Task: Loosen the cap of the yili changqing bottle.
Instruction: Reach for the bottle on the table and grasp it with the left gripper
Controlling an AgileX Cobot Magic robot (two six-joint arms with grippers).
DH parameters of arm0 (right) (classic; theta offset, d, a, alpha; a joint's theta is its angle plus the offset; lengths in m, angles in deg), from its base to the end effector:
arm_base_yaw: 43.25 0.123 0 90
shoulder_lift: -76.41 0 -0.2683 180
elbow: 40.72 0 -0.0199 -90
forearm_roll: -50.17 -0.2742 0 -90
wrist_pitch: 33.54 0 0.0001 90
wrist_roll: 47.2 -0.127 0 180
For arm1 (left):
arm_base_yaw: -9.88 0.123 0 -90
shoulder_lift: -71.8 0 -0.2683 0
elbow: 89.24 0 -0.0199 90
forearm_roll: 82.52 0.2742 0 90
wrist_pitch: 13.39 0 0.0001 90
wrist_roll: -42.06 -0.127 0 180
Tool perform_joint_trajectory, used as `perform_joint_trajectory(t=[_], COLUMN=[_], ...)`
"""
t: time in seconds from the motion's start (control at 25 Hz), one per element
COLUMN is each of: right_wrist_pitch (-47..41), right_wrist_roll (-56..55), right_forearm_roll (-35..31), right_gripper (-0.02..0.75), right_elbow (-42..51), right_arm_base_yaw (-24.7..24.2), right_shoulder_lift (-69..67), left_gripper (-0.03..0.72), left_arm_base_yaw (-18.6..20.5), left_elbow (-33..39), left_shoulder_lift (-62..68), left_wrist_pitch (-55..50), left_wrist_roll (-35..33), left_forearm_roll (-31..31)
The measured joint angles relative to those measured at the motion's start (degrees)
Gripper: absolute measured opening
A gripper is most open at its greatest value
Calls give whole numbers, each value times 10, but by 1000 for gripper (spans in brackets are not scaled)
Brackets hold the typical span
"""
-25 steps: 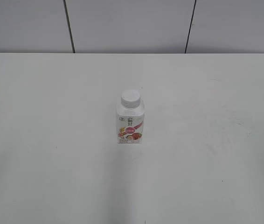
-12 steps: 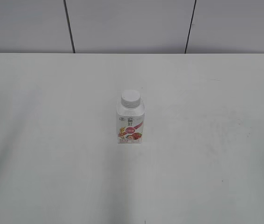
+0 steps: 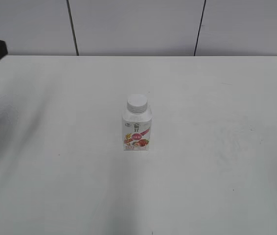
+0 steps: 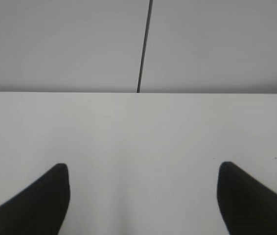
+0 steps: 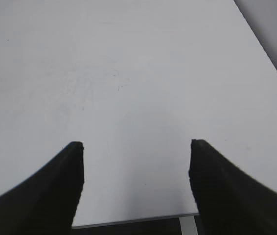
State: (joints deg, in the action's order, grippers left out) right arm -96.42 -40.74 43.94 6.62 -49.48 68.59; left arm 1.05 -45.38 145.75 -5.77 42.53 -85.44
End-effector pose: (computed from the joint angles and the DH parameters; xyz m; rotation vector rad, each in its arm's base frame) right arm 0.0605 0.0057 0.2732 -0.0129 2.0553 -0.0070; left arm 0.2934 -0.0447 0.2266 0.0873 1.9237 -0.1362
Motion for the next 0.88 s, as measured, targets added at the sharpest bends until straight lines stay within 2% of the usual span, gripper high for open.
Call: perform_joint_trajectory(t=[0.12,0.2,0.36,0.48,0.6,0.68,0.76,0.88], right_wrist_pitch=[0,0,0,0,0,0,0,0], right_wrist_roll=[0,0,0,0,0,0,0,0], right_forearm_roll=[0,0,0,0,0,0,0,0], right_gripper=[533,533,533,533,533,533,533,533], right_elbow=[0,0,0,0,0,0,0,0], right_arm_base_yaw=[0,0,0,0,0,0,0,0], right_shoulder_lift=[0,0,0,0,0,0,0,0], left_gripper=[561,561,561,561,561,561,561,561], left_arm_base_yaw=[-19,-23,-5,41,99,125,139,137], left_elbow=[0,0,11,13,13,12,4,-39], left_shoulder_lift=[74,118,200,255,297,318,341,386], left_wrist_pitch=[57,92,219,331,436,473,483,511], left_wrist_roll=[10,56,214,311,336,341,345,347], left_forearm_roll=[54,118,313,474,618,676,716,817])
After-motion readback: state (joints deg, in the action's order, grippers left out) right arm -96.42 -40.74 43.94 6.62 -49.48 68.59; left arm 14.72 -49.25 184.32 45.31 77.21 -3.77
